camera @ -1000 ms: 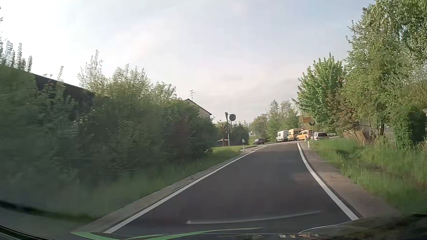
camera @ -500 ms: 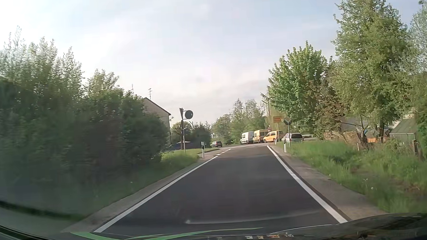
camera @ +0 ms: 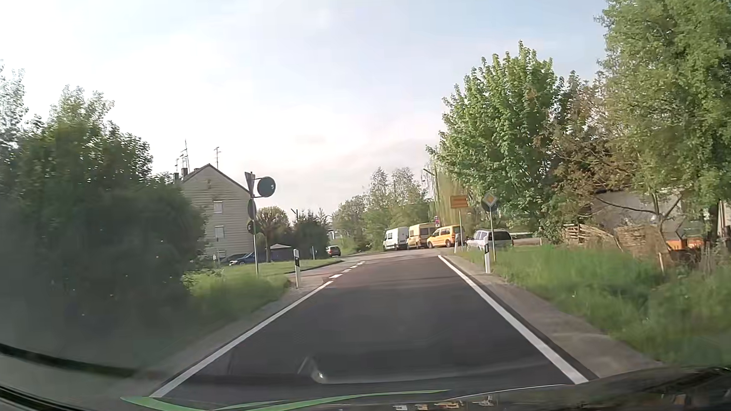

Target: Follow the waypoints while adhering to traffic rules and regulations

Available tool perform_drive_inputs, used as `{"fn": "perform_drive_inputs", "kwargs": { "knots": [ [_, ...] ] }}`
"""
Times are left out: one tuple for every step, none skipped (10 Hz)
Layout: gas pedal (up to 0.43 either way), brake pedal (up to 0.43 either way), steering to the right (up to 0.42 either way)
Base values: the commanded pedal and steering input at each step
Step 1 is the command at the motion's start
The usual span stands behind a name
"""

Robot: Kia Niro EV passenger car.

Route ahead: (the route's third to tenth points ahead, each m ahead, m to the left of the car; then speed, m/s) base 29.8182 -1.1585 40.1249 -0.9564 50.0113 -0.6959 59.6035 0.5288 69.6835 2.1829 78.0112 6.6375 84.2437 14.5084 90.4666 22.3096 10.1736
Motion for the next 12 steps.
{"fn": "perform_drive_inputs", "kwargs": {
  "knots": [
    [0.000, 0.000, 0.021],
    [0.000, 0.000, 0.016],
    [0.000, 0.000, 0.012],
    [0.000, 0.000, 0.010],
    [0.000, 0.000, 0.008],
    [0.000, 0.000, 0.007],
    [0.000, 0.000, 0.006],
    [0.000, 0.000, 0.006],
    [0.000, 0.000, 0.006],
    [0.000, 0.000, 0.004],
    [0.000, 0.000, 0.003],
    [0.000, 0.000, 0.002]
  ]
}}
